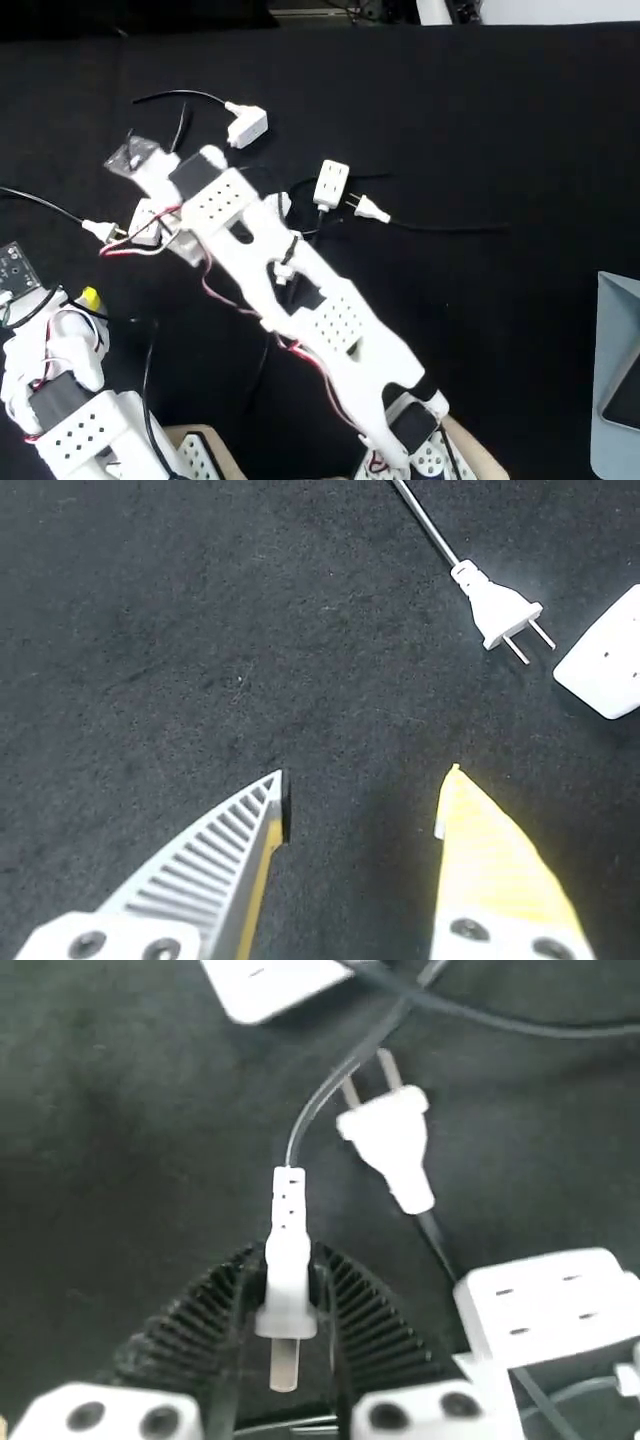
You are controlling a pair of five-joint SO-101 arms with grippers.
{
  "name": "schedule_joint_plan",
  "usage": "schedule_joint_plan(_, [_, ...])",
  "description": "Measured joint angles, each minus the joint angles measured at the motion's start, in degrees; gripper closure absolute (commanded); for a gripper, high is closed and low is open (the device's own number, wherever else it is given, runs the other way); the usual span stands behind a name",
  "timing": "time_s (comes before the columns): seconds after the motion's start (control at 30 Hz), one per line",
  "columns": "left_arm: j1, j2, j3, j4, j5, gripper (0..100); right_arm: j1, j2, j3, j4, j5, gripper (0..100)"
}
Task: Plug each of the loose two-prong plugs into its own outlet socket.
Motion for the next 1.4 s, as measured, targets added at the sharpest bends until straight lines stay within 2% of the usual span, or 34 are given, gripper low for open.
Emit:
schedule_joint_plan(0.17, [0.0,0.0,0.4,0.0,0.0,75,2.2,-2.8,8.1,0.1,-0.7,98.6])
schedule_joint_plan(0.53, [0.0,0.0,0.6,0.0,0.0,75,4.4,-20.7,37.2,-0.3,-0.7,98.6])
schedule_joint_plan(0.73, [0.0,0.0,1.6,0.0,0.0,75,10.6,-28.9,56.2,-8.4,1.1,98.6])
schedule_joint_plan(0.97, [0.0,0.0,1.6,0.0,0.0,75,13.0,-38.2,74.5,-17.1,3.4,98.2])
schedule_joint_plan(1.13, [0.0,0.0,1.6,0.0,0.0,75,14.0,-39.1,79.5,-20.7,5.1,86.6])
schedule_joint_plan(1.4, [0.0,0.0,1.6,0.0,0.0,75,14.1,-39.1,79.7,-20.4,5.6,91.7])
